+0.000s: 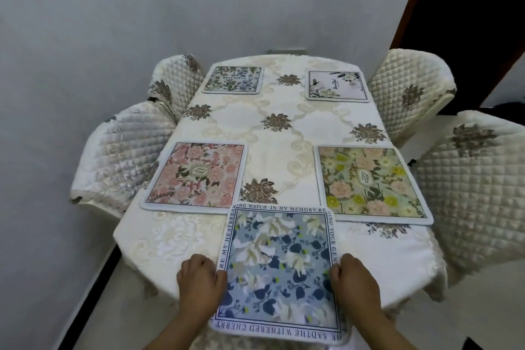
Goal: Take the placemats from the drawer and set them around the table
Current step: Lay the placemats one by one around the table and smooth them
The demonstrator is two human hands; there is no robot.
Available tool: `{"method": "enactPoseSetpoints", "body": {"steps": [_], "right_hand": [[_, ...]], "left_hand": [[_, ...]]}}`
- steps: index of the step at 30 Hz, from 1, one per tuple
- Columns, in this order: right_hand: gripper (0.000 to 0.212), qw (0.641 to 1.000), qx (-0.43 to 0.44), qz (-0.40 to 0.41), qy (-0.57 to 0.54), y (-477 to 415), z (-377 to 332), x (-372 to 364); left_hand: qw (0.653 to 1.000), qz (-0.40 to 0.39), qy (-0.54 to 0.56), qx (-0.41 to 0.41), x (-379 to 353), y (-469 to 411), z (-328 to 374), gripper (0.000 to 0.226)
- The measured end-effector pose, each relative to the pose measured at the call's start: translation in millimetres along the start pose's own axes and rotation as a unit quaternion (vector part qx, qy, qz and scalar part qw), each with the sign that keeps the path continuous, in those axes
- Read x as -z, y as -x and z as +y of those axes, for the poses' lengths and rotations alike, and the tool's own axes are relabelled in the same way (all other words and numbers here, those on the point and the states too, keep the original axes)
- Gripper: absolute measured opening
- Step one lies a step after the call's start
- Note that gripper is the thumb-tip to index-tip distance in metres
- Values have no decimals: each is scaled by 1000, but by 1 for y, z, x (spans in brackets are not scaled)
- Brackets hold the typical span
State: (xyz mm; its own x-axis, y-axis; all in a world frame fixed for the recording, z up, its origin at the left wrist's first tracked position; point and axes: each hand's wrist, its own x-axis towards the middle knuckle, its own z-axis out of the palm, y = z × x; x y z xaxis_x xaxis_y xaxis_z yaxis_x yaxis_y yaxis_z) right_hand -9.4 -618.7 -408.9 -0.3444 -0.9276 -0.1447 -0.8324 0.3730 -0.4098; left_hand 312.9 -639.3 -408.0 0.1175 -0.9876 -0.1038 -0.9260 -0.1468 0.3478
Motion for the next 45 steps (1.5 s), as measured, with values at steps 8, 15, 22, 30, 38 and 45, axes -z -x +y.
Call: {"method": "enactPoseSetpoints", "body": {"steps": [8, 15, 22, 30, 38, 45], "right_hand": [[21, 994, 67, 39, 71, -12, 3, -8], [29, 985, 119, 56, 116, -20, 17, -20], [20, 980, 149, 105, 85, -26, 16, -28], [28, 978, 135, 153, 43, -28, -9, -33], [29, 980, 111, 165, 24, -26, -25, -42], [29, 985, 64, 156, -17, -33, -33, -41]], "left_hand": [[998, 59, -7, -26, -12, -24, 3, 30], [992, 69, 52, -97, -13, -94, 25, 18], [983, 77, 66, -154, -8, -137, 19, 12], [987, 47, 53, -141, -10, -135, 11, 36], [991, -3, 3, -137, -22, -104, -4, 71], [986, -31, 81, -142, -21, -130, 8, 63]]}}
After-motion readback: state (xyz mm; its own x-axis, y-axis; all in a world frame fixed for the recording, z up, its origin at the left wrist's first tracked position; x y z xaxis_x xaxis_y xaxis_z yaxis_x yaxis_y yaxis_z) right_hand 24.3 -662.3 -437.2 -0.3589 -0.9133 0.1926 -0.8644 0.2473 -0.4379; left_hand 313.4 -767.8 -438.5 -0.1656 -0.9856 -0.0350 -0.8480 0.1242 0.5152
